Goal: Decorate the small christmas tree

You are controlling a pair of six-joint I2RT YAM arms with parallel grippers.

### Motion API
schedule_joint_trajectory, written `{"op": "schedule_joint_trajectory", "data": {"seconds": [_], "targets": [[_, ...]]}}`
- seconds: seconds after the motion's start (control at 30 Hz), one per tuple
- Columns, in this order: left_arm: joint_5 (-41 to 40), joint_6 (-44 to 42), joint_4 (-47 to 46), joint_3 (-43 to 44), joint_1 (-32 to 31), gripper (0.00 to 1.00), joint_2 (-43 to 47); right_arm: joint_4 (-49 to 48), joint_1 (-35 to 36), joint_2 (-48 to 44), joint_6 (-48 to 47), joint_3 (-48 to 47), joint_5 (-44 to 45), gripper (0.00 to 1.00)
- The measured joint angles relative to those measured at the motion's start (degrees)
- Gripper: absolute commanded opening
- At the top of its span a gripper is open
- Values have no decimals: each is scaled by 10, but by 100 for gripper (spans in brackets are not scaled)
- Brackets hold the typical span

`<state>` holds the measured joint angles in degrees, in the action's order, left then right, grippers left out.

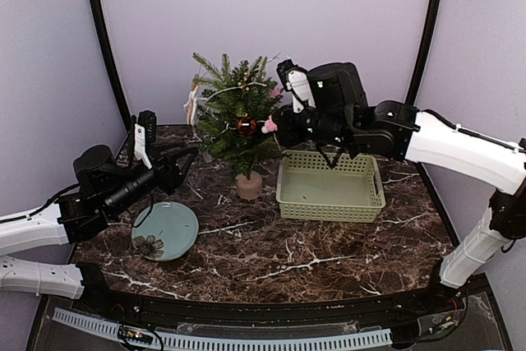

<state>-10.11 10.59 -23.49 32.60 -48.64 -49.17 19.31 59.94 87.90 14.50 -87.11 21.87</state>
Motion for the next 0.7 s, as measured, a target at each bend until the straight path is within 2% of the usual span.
{"op": "schedule_joint_trajectory", "data": {"seconds": [0.33,0.7], "targets": [[0,1,0,0,0,41,0,-11,8,7,-33,-10,57,0],[0,1,-2,0,0,41,0,-56,8,16,-94,-61,137,0]]}}
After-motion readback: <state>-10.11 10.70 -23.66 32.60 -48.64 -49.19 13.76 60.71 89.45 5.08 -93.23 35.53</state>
